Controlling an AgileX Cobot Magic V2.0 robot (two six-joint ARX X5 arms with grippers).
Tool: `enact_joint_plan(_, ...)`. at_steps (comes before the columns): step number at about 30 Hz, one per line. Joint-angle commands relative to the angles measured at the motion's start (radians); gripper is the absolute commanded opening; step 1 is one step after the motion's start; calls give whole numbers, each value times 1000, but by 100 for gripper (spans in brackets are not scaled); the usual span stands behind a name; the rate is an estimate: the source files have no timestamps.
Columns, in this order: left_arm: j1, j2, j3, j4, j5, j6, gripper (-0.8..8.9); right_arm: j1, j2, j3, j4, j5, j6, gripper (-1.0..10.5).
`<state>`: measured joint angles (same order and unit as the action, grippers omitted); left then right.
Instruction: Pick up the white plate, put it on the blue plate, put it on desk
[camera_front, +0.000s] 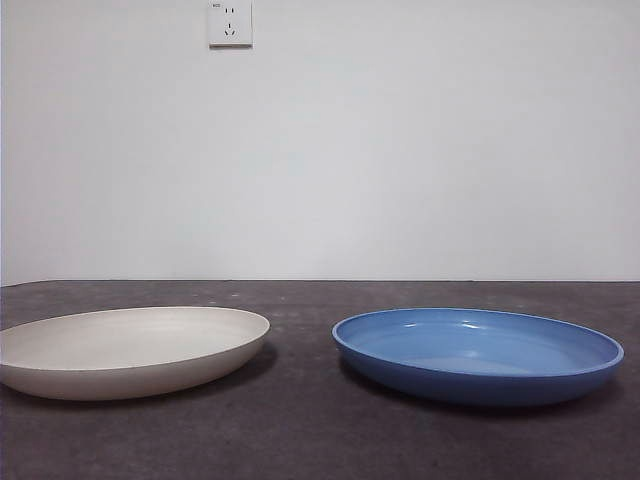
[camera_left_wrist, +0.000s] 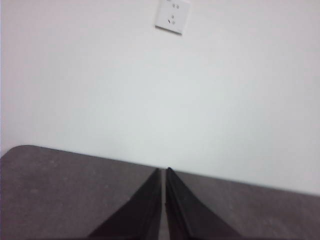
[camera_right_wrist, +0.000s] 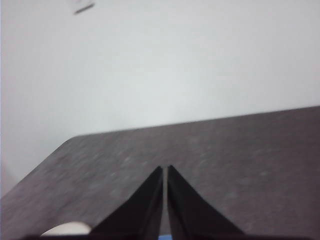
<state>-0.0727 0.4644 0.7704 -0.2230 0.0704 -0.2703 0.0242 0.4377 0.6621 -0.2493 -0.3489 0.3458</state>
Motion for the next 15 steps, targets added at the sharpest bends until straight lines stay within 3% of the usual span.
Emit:
enact_joint_plan(1,-2,55,88,-69,46,51,16,1,60,90,-70,-46,-6,11)
enact_joint_plan(6,-3,163,209,-183,187,53,16,1,166,226,-181,-113,-97,11)
enact_joint_plan(11,-10,249,288,-277,323,53,16,26,228,312,-276,-138,-142,11)
enact_joint_plan(15,-27,296,311,-325,401,73,16,51,274,346,-365,-212,-191,11)
